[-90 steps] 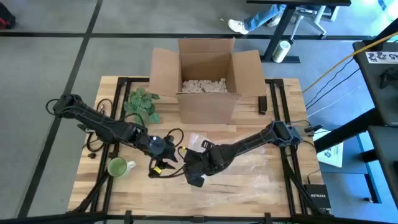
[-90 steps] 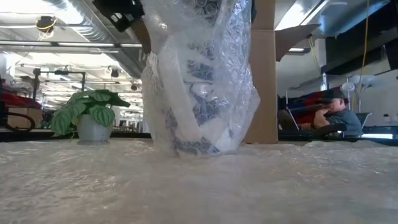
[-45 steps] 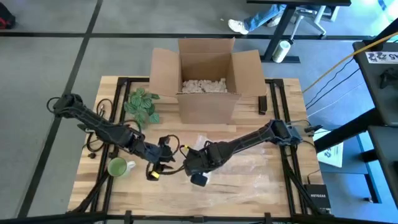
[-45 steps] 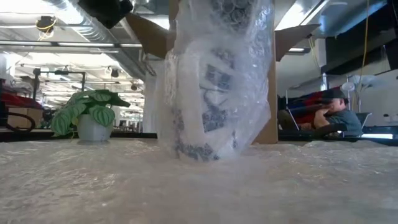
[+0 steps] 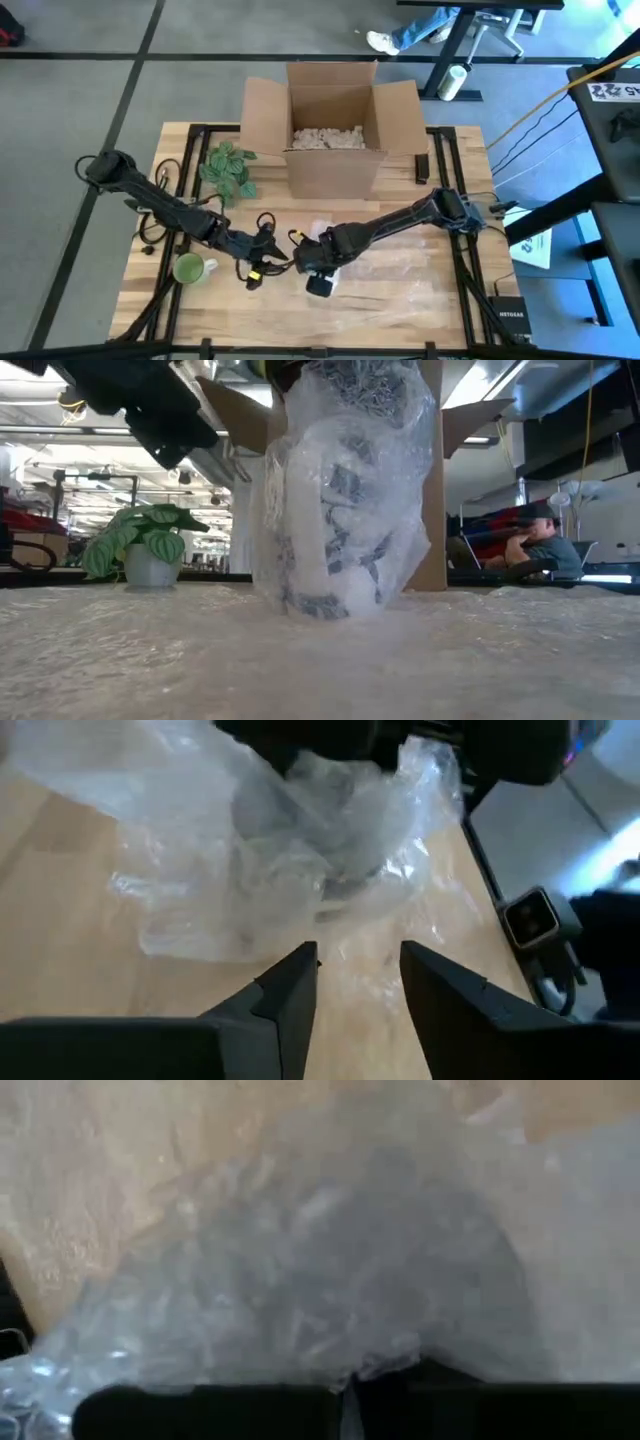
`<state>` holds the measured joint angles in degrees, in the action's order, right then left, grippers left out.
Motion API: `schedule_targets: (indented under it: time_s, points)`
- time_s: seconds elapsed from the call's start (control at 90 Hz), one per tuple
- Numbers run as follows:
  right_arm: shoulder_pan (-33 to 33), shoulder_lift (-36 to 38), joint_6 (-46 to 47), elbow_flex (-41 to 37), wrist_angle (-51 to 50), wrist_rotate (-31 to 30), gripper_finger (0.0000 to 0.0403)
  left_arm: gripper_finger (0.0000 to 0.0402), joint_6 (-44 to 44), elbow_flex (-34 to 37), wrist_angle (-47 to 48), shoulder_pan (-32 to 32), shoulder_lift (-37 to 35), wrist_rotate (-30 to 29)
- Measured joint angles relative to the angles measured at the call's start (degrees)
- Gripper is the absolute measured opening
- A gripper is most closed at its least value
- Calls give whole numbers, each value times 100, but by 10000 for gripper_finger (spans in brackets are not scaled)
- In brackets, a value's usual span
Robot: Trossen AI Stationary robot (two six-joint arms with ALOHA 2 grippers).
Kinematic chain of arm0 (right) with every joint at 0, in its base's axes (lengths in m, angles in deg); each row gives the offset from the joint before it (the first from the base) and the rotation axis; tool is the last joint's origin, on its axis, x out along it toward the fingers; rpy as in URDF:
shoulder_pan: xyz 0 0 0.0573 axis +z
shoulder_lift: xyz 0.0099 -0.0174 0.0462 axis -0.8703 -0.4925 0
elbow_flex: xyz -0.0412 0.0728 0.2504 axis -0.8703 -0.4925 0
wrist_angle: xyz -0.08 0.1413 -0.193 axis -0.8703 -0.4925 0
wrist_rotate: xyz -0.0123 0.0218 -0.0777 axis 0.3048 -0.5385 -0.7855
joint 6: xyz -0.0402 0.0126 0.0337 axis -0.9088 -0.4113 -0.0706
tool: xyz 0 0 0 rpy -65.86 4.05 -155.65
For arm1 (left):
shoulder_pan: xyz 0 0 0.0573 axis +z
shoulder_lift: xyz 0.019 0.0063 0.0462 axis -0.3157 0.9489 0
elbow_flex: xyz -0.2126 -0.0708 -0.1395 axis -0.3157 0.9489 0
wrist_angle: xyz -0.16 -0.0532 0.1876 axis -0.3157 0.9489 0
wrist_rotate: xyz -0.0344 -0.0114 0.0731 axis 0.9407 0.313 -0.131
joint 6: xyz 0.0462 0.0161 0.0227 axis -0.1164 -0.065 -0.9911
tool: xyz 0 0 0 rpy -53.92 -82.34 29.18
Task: Wrap mug
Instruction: Wrap the blue mug in bubble wrap
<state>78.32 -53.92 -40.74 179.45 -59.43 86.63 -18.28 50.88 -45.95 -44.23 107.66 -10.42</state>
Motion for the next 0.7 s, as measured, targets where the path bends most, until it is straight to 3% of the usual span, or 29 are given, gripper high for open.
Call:
schedule_targets:
  time_s: [0.222,0.3,0.544,0.7]
  points:
    - [-68,-11,-353,-29,85,317,1,129,95,272,-13,42,14,-999]
    - [-74,-16,-435,-29,91,417,1,129,-18,299,-44,179,33,-1089]
    - [-66,-26,-588,-34,100,571,1,129,-611,307,-29,849,172,-817]
    - [-66,-31,-686,-36,100,651,1,129,-1053,545,-390,1494,164,58]
